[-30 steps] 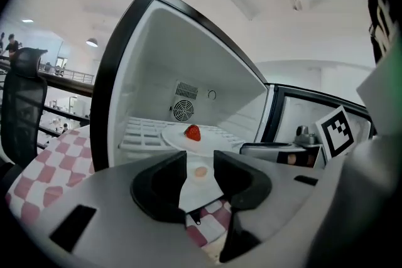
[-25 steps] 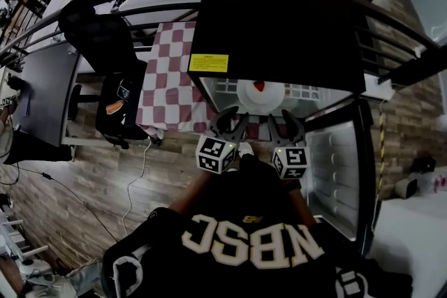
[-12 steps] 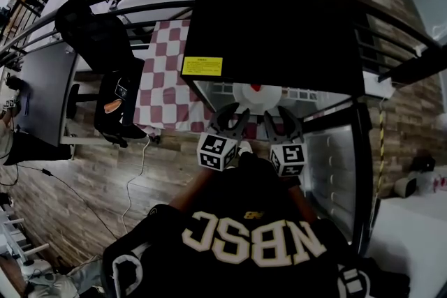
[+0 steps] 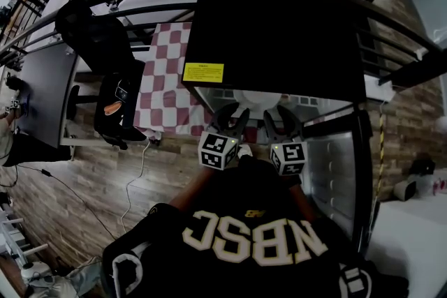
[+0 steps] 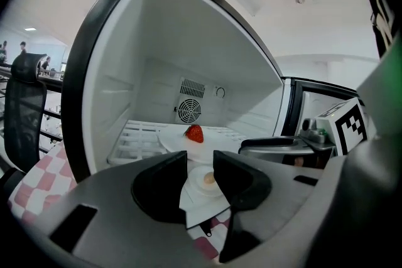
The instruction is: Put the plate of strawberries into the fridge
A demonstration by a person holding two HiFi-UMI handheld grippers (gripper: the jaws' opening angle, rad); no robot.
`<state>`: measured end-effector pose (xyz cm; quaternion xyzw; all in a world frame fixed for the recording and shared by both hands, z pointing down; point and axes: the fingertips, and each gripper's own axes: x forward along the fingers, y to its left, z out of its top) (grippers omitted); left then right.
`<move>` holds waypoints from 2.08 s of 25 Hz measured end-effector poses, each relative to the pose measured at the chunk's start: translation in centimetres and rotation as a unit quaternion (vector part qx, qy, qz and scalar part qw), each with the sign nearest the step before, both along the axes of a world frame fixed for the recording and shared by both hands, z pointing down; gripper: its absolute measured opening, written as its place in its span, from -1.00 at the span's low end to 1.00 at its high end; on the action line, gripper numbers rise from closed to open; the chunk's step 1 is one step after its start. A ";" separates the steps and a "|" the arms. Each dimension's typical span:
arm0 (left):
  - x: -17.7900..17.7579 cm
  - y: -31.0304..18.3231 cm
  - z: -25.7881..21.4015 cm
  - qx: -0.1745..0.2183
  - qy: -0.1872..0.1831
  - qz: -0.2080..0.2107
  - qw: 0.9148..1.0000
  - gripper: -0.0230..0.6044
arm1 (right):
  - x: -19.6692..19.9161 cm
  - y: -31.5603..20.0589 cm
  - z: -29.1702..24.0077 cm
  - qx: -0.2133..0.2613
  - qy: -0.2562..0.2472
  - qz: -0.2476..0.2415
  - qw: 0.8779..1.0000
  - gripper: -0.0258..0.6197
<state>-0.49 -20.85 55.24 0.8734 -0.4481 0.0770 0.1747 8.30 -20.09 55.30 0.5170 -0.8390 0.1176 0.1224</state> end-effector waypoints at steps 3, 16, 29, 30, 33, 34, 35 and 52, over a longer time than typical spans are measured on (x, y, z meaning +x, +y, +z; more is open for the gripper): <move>0.1 -0.4 0.1 -0.003 -0.003 0.001 1.000 -0.47 | 0.0 -0.5 0.1 0.004 0.000 -0.002 1.000 -0.38; 0.1 -2.5 0.2 -0.008 -0.012 -0.004 1.000 -0.49 | -0.7 -2.4 -0.1 -0.003 0.011 -0.011 1.000 -0.40; 0.4 -4.2 0.2 -0.018 -0.037 -0.003 0.999 -0.49 | -0.8 -4.3 -0.1 0.000 0.012 -0.014 1.000 -0.40; 0.4 -4.3 0.2 -0.018 -0.038 -0.003 0.999 -0.50 | -0.8 -4.4 -0.2 0.000 0.013 -0.014 1.000 -0.40; 0.4 -4.5 0.3 -0.020 -0.040 -0.004 0.999 -0.50 | -0.7 -4.6 -0.1 0.002 0.011 -0.012 1.000 -0.40; 0.4 -4.5 0.3 -0.020 -0.039 -0.004 0.999 -0.50 | -0.7 -4.7 0.0 0.001 0.009 -0.011 1.000 -0.40; 0.5 -4.5 0.3 -0.020 -0.039 -0.004 0.999 -0.50 | -0.6 -4.7 0.2 0.000 0.007 -0.011 1.000 -0.40; -0.1 -2.5 0.2 -0.021 -0.024 -0.006 0.999 -0.50 | -0.6 -2.5 0.3 -0.009 0.005 0.003 1.000 -0.40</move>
